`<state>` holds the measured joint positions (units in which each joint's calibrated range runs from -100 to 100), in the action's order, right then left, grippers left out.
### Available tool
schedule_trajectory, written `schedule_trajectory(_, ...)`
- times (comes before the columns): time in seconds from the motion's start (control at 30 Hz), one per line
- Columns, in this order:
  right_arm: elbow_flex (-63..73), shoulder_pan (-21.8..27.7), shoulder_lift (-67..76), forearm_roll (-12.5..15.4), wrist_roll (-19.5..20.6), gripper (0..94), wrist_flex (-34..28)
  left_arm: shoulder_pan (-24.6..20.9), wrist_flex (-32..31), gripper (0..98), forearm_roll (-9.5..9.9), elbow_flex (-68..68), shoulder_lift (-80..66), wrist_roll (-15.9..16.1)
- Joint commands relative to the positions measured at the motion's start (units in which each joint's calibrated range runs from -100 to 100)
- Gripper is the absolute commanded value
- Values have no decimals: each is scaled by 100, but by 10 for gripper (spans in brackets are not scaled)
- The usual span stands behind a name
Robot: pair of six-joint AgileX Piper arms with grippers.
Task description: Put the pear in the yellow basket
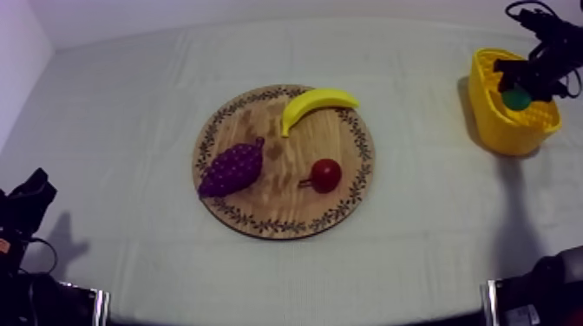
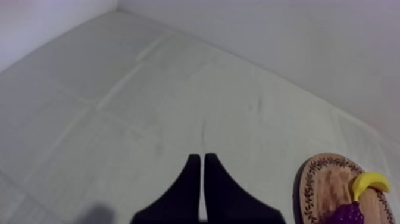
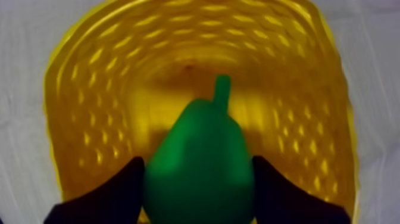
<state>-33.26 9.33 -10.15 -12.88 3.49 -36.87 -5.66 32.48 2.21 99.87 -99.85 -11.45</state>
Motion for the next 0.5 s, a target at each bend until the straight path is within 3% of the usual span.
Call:
schedule_trajectory(0.0, -7, 7, -1, -35, 19, 521, 81, -2, 1, 1, 2, 2, 2, -1)
schedule_trajectory(0.27, -93, 8, 6, -103, 8, 645, 296, -2, 1, 1, 2, 2, 2, -1)
schedule_trajectory(0.4, -177, 28, 77, -45, -75, 635, 340, -2, 1, 1, 2, 2, 2, -1)
schedule_trajectory(0.47, -233, 56, 149, 18, -133, 588, 373, -2, 1, 1, 2, 2, 2, -1)
